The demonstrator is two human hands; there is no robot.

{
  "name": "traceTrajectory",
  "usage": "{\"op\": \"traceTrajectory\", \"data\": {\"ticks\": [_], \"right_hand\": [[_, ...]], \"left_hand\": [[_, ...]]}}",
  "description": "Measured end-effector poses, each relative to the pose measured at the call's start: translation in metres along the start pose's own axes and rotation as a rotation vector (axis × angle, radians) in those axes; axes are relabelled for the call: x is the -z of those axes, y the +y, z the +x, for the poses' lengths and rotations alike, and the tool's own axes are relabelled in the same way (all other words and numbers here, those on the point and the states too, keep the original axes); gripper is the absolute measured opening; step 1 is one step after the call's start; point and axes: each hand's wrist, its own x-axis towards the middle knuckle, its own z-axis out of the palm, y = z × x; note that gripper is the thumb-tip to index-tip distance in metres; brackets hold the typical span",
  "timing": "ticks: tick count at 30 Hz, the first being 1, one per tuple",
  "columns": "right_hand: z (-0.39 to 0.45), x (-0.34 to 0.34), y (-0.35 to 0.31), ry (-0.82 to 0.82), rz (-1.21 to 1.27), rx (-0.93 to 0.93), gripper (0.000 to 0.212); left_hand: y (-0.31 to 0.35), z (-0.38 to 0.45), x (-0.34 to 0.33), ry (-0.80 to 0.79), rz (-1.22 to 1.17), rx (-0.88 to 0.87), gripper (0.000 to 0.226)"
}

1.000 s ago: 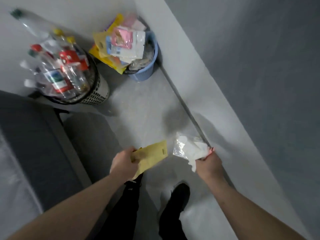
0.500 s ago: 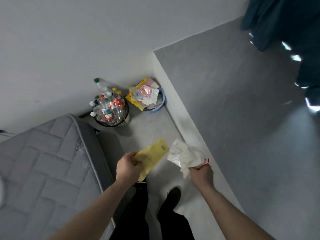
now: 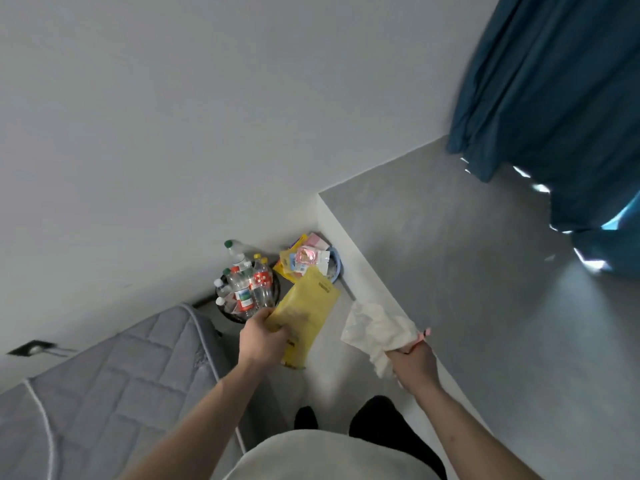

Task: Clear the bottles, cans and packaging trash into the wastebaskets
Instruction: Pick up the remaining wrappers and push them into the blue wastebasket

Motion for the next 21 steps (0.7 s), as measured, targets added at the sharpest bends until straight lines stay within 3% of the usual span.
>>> {"op": "traceTrajectory", "data": {"ticks": [5,14,21], "right_hand": [[0.027,0.008,-0.024,-0.005,0.018,0.02,0.059],[0.101,0.045,-0.074,-0.055,-0.04,0.078,0.021],[0.15,0.038,-0.11,-0.108,-0.145,0.087,0.018]], "left_hand": [[0.025,0.018,-0.003,0.0,-0.019,0.006,0.032],[0.074,0.061,-0.013,0.082,-0.088,0.051,0.034],[0.071,0.077,0.001,0.168,-0.189,0.167,0.032]]}}
